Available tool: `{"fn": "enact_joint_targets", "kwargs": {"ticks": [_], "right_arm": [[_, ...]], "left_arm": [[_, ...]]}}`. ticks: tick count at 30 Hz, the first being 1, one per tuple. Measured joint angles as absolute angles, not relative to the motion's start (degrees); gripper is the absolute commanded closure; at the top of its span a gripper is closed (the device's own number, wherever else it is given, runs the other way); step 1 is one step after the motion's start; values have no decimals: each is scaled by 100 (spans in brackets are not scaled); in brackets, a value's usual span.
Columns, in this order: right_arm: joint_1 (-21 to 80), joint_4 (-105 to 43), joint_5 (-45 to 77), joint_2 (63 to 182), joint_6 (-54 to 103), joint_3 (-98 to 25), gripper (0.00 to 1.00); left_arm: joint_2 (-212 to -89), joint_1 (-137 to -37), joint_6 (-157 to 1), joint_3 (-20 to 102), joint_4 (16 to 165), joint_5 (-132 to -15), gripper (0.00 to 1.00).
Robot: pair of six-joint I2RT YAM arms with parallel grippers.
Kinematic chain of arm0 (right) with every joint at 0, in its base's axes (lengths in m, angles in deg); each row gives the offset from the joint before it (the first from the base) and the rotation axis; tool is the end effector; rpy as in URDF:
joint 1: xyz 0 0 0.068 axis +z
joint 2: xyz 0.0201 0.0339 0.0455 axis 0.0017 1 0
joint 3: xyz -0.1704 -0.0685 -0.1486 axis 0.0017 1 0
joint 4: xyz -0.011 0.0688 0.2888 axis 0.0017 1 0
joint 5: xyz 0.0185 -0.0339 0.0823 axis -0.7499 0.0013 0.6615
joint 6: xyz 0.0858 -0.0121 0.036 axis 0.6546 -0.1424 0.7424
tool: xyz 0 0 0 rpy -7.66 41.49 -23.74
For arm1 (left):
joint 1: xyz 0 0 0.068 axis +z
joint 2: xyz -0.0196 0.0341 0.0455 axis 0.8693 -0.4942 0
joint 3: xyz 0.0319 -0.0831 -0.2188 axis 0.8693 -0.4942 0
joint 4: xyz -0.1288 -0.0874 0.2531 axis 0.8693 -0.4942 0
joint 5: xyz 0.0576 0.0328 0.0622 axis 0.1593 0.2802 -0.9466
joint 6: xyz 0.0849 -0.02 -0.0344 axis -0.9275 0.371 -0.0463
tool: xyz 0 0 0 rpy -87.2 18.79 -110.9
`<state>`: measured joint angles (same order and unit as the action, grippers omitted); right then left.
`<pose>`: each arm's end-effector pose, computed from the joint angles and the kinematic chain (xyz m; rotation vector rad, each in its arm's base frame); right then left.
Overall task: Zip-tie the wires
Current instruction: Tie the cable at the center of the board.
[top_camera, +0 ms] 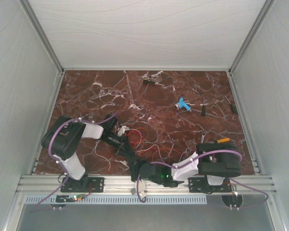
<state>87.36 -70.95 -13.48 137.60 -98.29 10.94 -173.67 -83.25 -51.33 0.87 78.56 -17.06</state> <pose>0.0473 0.3374 0.0235 -2.1040 -0.1913 -0.6945 0.2006 -0.1676 -0.0030 0.1319 -2.3740 1.4452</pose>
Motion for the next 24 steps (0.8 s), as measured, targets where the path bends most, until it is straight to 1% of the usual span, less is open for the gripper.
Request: {"fn": "enact_joint_targets", "kwargs": {"ticks": [24], "right_arm": [[8767,-7593,-1541,13666,-9482,1492,73]], "left_arm": [[-17367,-8325,-5052,87,8011,-1888,100]]}}
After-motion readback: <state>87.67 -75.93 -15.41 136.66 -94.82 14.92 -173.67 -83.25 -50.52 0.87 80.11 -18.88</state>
